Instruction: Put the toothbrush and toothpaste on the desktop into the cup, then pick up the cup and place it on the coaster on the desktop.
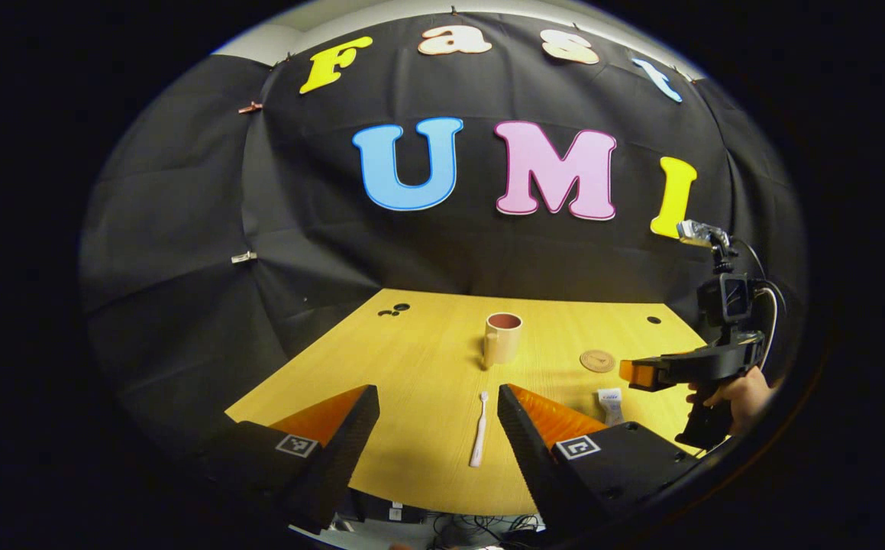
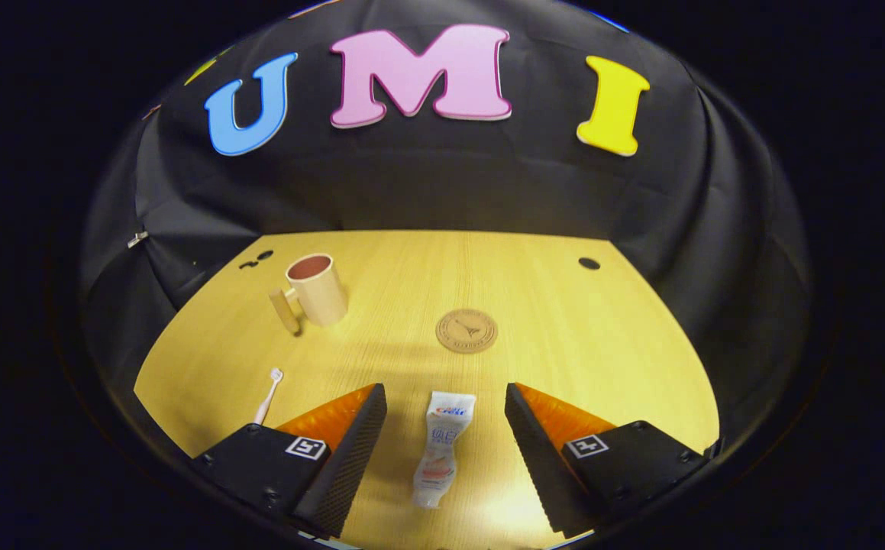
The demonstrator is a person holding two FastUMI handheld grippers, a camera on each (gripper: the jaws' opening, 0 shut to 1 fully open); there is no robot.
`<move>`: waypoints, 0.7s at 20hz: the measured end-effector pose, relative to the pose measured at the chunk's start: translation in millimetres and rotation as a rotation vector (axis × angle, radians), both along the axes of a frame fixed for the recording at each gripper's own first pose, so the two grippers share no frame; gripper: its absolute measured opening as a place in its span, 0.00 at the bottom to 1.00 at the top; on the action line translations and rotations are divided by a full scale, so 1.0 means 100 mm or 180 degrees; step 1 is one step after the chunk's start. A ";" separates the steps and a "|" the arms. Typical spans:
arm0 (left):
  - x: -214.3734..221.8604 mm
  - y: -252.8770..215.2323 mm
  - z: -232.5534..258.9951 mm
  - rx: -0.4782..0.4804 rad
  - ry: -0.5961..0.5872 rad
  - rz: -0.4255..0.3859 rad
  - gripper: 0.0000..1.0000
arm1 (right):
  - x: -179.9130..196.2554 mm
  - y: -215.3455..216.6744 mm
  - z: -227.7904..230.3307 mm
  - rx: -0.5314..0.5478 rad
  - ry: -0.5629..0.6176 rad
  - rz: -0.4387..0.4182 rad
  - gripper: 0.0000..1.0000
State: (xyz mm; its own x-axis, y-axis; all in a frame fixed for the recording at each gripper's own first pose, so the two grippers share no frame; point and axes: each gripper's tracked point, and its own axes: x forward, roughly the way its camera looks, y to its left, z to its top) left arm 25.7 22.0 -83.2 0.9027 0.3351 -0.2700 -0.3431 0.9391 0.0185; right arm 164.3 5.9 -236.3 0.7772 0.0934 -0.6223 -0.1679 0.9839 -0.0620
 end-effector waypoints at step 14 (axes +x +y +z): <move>0.08 -0.10 -0.34 -0.0021 0.0425 0.0178 0.97 | -0.09 -0.04 -1.04 -0.0251 0.0903 0.0116 0.97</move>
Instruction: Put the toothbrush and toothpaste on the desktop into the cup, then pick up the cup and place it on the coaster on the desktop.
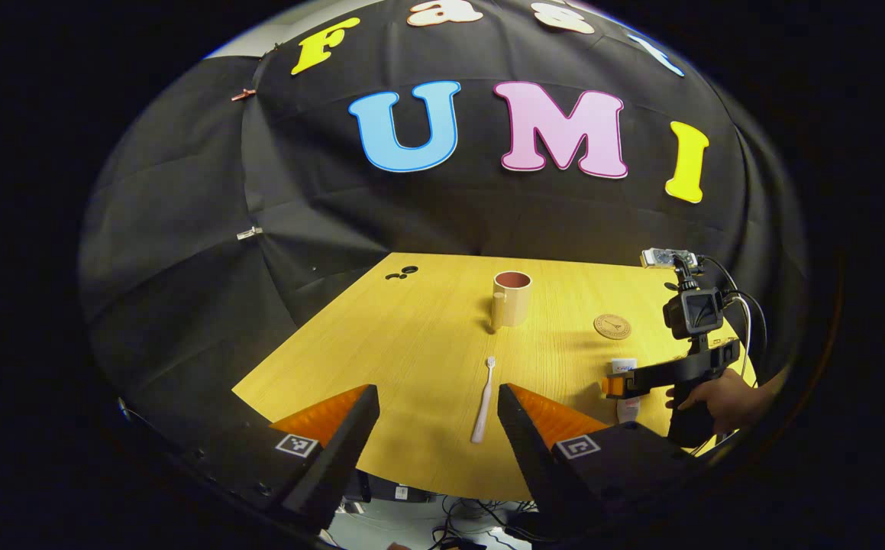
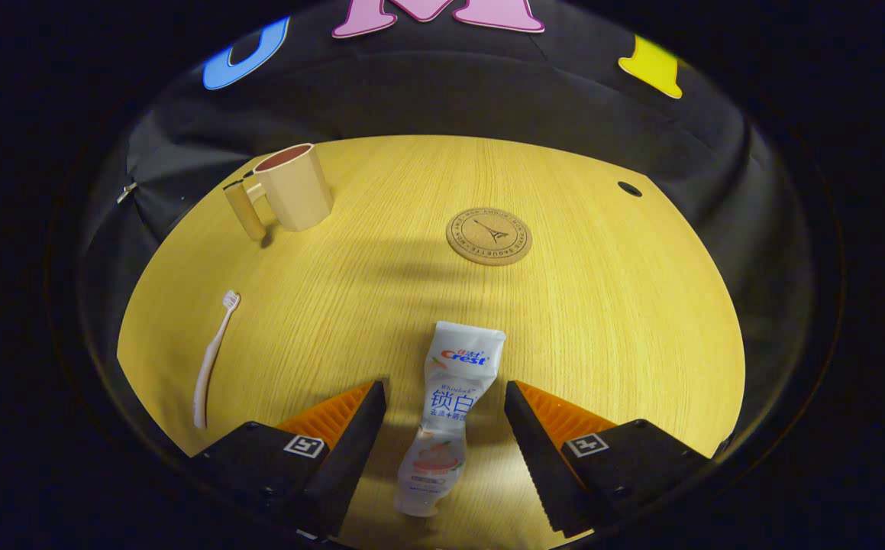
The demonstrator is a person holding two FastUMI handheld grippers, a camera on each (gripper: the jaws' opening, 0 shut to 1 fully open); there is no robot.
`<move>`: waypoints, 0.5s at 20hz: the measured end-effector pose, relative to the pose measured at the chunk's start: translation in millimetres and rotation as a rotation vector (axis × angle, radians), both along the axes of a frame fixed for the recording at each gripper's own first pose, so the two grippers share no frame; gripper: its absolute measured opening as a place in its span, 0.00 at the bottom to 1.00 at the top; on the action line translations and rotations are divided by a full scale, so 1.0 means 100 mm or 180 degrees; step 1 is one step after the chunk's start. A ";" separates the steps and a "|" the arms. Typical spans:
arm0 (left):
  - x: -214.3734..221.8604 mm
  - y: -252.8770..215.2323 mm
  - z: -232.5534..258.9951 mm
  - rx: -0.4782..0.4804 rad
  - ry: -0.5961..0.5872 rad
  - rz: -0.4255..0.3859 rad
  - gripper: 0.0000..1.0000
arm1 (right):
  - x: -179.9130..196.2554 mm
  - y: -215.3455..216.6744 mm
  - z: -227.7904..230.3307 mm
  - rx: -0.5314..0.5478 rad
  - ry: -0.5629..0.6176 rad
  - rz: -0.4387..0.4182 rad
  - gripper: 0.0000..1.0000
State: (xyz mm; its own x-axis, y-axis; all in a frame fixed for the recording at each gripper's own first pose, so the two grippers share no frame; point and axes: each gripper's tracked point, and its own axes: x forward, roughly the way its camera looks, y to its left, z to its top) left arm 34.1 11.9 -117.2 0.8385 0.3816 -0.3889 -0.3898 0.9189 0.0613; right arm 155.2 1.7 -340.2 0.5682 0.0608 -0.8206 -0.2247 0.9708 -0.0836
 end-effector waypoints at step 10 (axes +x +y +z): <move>0.12 -0.01 -0.06 -0.0099 0.0024 -0.0026 0.96 | -0.05 -0.01 -0.10 0.0004 0.0182 -0.0094 0.66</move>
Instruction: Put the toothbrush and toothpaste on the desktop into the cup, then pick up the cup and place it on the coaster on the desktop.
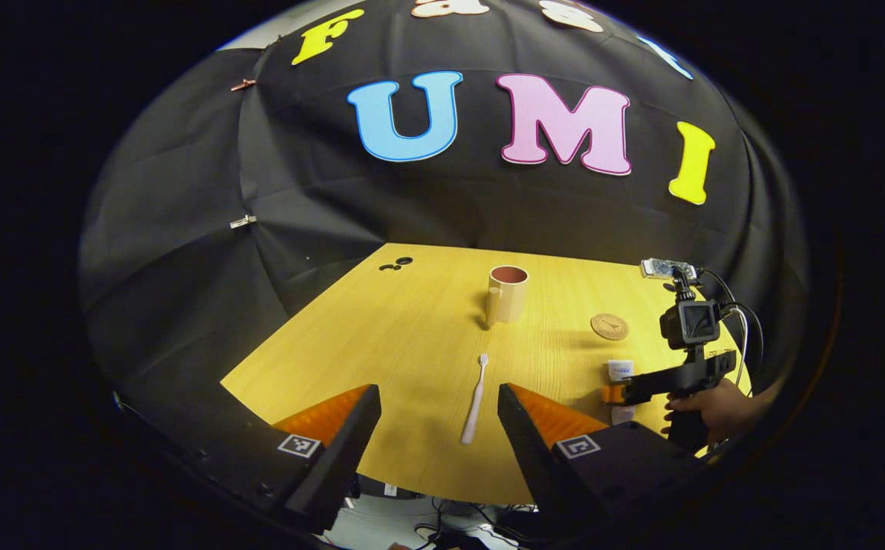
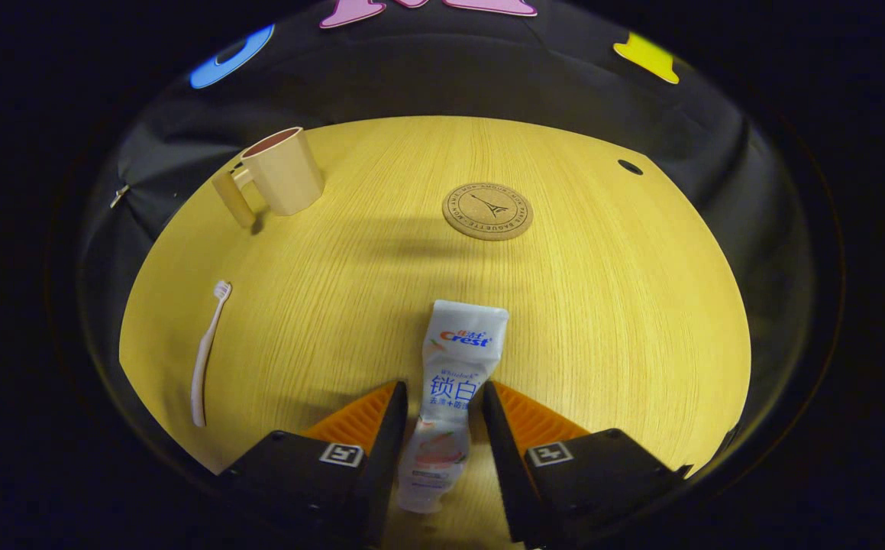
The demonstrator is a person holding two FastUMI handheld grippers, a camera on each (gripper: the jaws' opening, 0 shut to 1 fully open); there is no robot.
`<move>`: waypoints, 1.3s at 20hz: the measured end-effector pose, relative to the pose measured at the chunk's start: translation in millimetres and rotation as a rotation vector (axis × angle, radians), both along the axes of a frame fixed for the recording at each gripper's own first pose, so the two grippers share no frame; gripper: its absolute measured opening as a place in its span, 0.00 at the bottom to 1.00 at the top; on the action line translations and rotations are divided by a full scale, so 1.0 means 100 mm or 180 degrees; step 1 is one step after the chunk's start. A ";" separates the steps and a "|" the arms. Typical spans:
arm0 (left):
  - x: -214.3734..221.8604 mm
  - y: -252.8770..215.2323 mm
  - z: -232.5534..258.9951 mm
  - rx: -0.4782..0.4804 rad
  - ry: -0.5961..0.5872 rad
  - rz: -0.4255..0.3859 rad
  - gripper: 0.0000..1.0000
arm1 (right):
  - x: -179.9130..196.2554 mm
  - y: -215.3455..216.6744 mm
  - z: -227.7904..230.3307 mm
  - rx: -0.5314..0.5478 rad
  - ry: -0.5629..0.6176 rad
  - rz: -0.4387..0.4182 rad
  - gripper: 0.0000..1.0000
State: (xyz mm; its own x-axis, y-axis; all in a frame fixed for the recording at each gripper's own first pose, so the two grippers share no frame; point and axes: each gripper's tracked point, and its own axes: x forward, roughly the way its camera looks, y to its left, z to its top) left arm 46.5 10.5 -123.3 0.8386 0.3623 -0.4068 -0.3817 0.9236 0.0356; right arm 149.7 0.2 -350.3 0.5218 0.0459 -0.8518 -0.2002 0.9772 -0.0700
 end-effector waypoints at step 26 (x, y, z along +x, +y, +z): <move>0.90 0.16 -0.98 -0.0568 0.0786 -0.0443 0.97 | -0.15 -0.53 0.92 0.0434 -0.0242 0.0202 0.28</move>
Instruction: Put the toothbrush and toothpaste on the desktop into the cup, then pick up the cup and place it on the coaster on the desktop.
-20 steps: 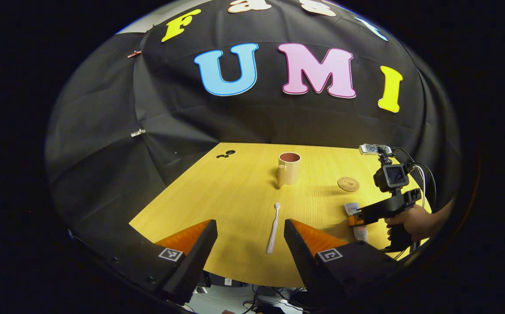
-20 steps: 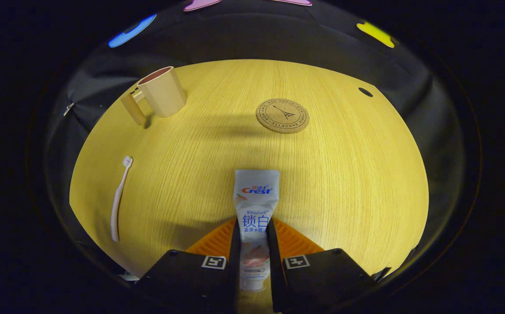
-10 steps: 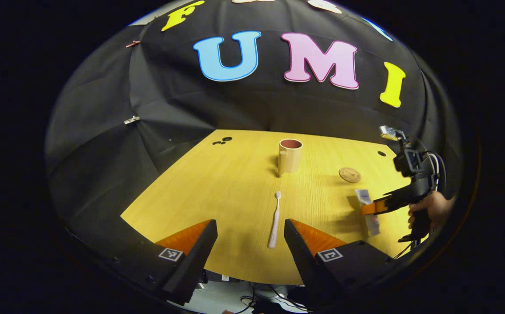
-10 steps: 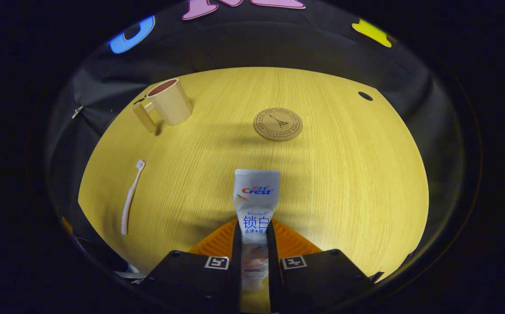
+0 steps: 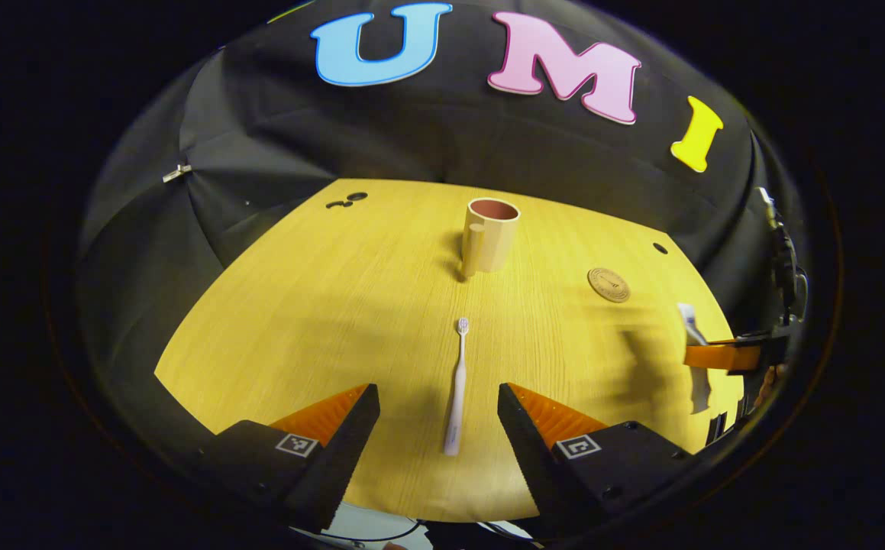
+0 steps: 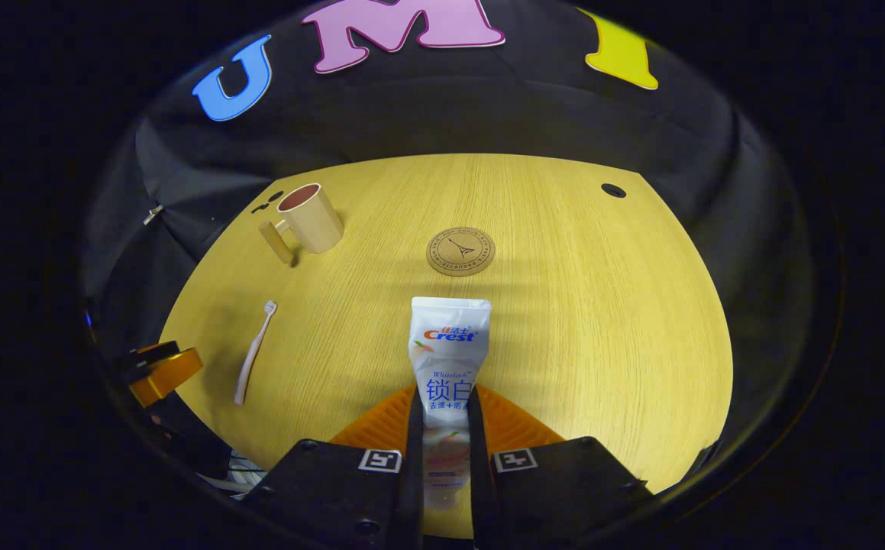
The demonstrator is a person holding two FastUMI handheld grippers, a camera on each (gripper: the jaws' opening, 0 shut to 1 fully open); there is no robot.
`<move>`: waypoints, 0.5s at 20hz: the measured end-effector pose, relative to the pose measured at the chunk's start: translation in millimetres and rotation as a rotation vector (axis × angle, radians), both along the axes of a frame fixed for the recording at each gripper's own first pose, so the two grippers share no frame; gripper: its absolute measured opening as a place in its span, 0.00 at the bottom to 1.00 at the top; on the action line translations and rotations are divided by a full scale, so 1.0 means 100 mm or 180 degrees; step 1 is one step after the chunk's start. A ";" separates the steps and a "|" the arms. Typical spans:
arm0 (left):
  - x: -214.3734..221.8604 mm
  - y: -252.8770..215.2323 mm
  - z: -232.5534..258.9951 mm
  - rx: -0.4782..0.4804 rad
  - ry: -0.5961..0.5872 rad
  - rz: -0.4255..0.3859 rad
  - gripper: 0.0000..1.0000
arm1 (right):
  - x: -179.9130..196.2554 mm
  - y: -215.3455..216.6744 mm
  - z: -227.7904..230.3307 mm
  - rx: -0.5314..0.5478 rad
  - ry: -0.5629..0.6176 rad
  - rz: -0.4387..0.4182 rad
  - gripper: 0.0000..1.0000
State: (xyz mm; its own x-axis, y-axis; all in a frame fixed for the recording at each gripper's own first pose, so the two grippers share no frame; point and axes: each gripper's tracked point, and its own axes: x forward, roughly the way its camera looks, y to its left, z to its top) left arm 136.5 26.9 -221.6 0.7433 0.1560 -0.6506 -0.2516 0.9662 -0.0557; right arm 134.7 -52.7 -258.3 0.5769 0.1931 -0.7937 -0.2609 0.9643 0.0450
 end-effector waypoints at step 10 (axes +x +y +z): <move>0.38 -0.03 -0.60 -0.0204 0.0649 -0.0096 0.92 | -0.13 -0.65 0.19 0.0102 -0.0107 -0.0218 0.29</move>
